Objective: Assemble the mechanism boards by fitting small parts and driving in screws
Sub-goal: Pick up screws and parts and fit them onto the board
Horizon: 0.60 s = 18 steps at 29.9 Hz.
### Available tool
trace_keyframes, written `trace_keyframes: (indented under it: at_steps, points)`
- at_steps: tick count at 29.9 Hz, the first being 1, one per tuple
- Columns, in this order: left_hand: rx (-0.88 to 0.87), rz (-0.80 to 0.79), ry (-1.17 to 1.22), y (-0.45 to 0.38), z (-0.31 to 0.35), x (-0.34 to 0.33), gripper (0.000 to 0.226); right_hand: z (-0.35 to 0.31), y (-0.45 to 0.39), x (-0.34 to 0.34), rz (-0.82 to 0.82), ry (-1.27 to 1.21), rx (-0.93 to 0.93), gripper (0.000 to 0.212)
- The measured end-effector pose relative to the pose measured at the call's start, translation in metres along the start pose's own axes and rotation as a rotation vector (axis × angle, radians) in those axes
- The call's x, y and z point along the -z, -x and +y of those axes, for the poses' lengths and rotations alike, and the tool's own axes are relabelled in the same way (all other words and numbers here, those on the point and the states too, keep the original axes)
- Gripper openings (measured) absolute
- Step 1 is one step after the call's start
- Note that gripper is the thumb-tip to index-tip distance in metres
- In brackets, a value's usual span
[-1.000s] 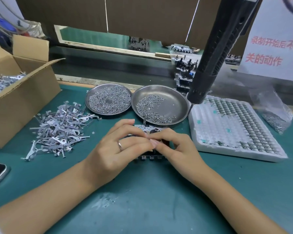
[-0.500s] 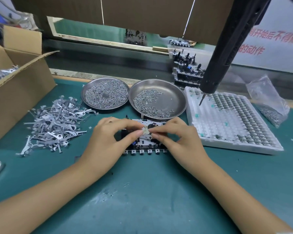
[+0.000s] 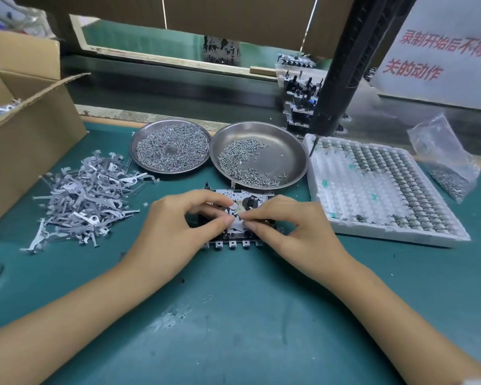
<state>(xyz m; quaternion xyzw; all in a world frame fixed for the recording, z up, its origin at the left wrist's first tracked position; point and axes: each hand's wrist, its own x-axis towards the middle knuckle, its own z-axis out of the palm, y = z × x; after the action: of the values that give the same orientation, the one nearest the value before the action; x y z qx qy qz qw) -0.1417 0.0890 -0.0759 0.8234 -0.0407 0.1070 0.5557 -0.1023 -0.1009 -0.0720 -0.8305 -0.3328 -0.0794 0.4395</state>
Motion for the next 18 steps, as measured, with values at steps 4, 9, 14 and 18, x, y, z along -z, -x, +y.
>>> trace_keyframes:
  at_steps: [4, 9, 14, 18]
  points:
    - [0.022, -0.014, 0.013, 0.0, 0.0, 0.0, 0.019, 0.001, 0.001, 0.002, -0.03, 0.004, -0.018, 0.02]
    - [0.026, -0.016, -0.007, 0.0, 0.002, 0.0, 0.021, -0.001, 0.001, 0.0, -0.039, 0.044, 0.017, 0.02]
    - [-0.004, -0.017, -0.046, 0.001, 0.003, 0.0, 0.025, 0.001, 0.003, -0.004, -0.001, 0.047, 0.029, 0.021]
    - [0.007, -0.043, -0.071, 0.0, 0.004, 0.001, 0.026, 0.004, 0.008, -0.011, 0.053, 0.112, 0.138, 0.019]
